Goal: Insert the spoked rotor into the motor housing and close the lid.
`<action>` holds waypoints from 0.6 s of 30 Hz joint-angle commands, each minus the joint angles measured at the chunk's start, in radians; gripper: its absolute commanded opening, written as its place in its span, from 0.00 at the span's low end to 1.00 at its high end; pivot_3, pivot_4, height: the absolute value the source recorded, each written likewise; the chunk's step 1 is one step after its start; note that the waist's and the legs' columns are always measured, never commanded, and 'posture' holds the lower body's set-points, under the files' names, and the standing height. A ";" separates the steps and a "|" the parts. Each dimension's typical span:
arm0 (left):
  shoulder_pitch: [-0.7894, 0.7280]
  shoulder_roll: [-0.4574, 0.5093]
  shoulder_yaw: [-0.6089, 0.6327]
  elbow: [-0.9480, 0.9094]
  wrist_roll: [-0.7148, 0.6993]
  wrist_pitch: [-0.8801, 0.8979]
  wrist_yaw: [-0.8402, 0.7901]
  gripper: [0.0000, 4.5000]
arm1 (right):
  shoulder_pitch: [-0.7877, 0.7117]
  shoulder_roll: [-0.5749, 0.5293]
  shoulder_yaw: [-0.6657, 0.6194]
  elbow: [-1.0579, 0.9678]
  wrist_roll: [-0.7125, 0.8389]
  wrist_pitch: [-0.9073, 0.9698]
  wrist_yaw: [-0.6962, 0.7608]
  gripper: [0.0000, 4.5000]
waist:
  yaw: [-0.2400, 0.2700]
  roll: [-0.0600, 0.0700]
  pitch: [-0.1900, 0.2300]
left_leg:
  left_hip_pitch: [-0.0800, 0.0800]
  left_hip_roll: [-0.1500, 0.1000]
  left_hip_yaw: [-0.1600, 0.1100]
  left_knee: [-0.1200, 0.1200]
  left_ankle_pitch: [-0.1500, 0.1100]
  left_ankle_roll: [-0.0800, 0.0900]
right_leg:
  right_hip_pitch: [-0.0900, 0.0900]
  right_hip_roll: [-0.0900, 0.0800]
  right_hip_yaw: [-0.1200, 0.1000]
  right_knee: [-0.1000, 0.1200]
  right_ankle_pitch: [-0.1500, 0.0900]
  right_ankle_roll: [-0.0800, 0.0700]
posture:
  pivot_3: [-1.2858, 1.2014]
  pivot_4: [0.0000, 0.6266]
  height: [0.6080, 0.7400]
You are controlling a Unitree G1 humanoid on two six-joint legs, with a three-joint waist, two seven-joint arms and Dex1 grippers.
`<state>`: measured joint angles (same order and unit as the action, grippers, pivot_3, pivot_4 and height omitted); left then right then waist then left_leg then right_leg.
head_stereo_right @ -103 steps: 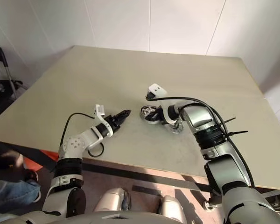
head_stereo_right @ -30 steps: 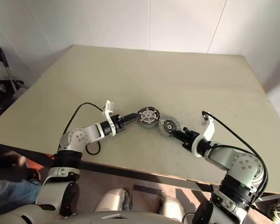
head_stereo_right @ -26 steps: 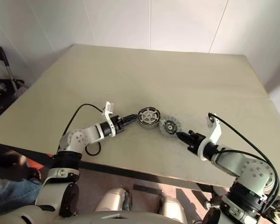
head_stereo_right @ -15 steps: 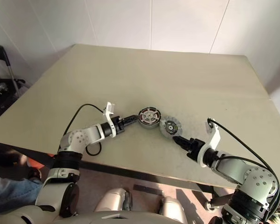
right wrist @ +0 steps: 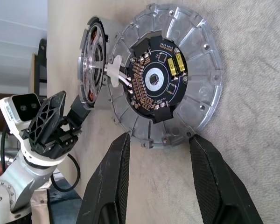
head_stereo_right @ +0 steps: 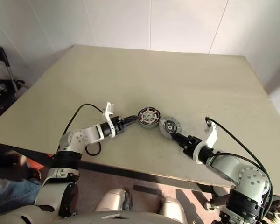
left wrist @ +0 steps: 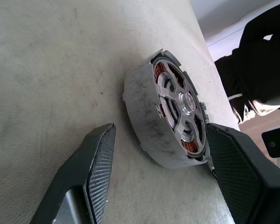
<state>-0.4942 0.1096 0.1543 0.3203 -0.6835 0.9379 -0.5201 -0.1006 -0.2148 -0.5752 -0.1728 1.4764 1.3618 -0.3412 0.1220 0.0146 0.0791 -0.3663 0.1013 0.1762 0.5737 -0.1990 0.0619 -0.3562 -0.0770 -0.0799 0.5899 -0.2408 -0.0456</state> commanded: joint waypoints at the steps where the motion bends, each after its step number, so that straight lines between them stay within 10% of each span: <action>1: -0.007 0.004 -0.005 -0.026 0.003 0.000 -0.010 0.72 | -0.030 -0.017 0.039 0.011 0.028 -0.071 -0.008 0.49 | 0.000 0.000 0.000 | 0.000 0.000 0.000 0.000 0.000 0.000 | 0.000 0.000 0.000 0.000 0.000 0.000 | 0.52 0.00 1.00; 18: -0.005 0.002 -0.016 -0.021 0.017 -0.014 -0.020 0.72 | -0.127 -0.089 0.170 0.032 -0.030 -0.259 0.068 0.49 | 0.002 0.000 0.000 | -0.002 0.000 0.000 0.001 -0.001 0.001 | 0.000 0.000 0.000 0.000 0.003 -0.005 | 0.52 0.00 1.00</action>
<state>-0.4942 0.1089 0.1441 0.3184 -0.6729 0.9332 -0.5323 -0.1991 -0.2899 -0.4110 -0.1300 1.4487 1.1263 -0.2943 0.1238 0.0147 0.0788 -0.3679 0.1012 0.1762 0.5751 -0.1997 0.0632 -0.3563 -0.0770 -0.0802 0.5900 -0.2375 -0.0511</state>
